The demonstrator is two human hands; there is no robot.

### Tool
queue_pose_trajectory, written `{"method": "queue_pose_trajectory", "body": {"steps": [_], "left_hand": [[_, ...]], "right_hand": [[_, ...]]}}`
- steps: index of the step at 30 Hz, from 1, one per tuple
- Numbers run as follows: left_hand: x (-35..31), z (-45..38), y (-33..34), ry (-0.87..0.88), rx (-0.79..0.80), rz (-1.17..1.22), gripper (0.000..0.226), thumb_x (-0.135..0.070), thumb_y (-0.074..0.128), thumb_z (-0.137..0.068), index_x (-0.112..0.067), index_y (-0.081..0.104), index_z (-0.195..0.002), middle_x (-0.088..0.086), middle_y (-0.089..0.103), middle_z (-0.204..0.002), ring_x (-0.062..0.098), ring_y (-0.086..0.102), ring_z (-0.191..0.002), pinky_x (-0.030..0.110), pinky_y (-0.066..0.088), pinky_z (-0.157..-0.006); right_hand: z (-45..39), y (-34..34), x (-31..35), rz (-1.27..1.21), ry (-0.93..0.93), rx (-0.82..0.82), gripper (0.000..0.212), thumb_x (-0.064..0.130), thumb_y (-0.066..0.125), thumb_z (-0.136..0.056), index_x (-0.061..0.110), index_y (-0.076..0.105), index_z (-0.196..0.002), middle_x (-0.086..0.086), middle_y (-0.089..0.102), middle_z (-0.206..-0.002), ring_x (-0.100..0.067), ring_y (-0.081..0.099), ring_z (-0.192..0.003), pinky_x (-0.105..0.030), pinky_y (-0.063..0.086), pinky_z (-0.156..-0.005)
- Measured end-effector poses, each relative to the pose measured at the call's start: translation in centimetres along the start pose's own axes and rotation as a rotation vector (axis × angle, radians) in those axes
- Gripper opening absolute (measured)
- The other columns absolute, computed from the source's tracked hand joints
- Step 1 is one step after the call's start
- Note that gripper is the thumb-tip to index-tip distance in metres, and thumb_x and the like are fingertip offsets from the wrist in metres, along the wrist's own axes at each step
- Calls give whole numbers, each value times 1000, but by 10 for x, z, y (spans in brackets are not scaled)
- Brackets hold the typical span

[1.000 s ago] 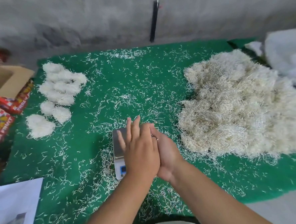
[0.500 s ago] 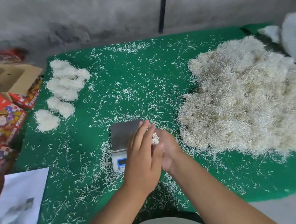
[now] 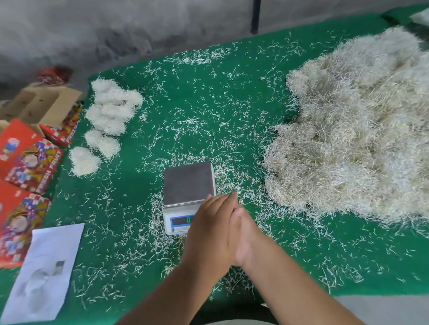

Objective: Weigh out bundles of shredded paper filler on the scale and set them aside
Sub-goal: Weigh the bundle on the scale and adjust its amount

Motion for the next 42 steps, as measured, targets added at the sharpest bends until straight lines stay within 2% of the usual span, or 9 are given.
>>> {"method": "queue_pose_trajectory", "body": {"steps": [5,8,14,19,22,28,35,38,42], "left_hand": [[-3,12,10,-96,72,85,62,-43,24,-104,-12,62,-142,1,62,-143,14,52,-135,30,34,-120],[7,7,10,-126,81,97,54,-45,30,-105,-20,67,-137,-4,65,-138,10,54,-129,28,38,-116],[31,-4,-6,6,-68,53,38,-31,45,-105,-14,79,-102,1,77,-99,17,66,-96,31,47,-97],[48,1,-19,137,-18,-24,51,-37,33,-109,-13,77,-115,0,76,-113,15,65,-115,42,27,-124],[53,0,-31,210,-40,-48,55,-39,25,-111,-14,72,-100,-3,69,-97,15,63,-98,48,27,-124],[45,-49,-64,151,-157,114,45,-34,38,-107,-10,71,-89,2,63,-86,21,56,-86,40,47,-94],[47,-91,-102,-225,-326,672,56,-25,54,-106,-27,33,-54,-11,30,-47,6,29,-44,16,22,-44],[49,-94,-93,-399,-292,935,56,-30,54,-106,-27,37,-54,-14,27,-49,4,22,-46,19,19,-42],[34,-79,-71,-247,-216,711,42,-20,53,-105,-14,44,-65,-11,43,-56,8,39,-53,28,35,-53]], "right_hand": [[16,-7,-8,-49,-27,12,13,8,63,-88,5,68,-77,-2,66,-64,-13,70,-52,-21,57,-51],[14,-7,-8,-72,-31,-7,47,23,41,-104,5,71,-72,-5,64,-67,-18,70,-56,-24,59,-52],[5,3,-15,50,23,-66,34,18,37,-107,4,65,-93,-13,67,-74,-26,72,-63,-32,61,-59],[3,18,-17,24,124,-135,51,32,35,-108,0,74,-108,-15,72,-100,-29,72,-93,-37,49,-102],[2,31,-19,35,107,-168,50,39,38,-110,4,73,-110,-14,71,-99,-29,70,-98,-36,46,-112],[11,68,7,236,-161,-67,32,25,45,-109,13,70,-93,-5,74,-74,-19,73,-63,-38,55,-68],[22,91,29,184,-168,42,52,46,45,-110,-1,60,-126,-19,68,-115,-29,73,-100,-43,64,-89],[23,80,37,142,-139,-1,47,47,48,-109,1,62,-107,-21,58,-126,-31,62,-120,-47,43,-120],[22,78,37,134,-102,40,62,52,43,-109,1,78,-113,-18,72,-127,-29,73,-113,-46,58,-103]]}}
Point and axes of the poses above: each hand's wrist, its own z-axis away from the middle knuckle, its own y-axis out of the palm, x = y × z, the point moved 5 cm from there along -z, towards the middle knuckle
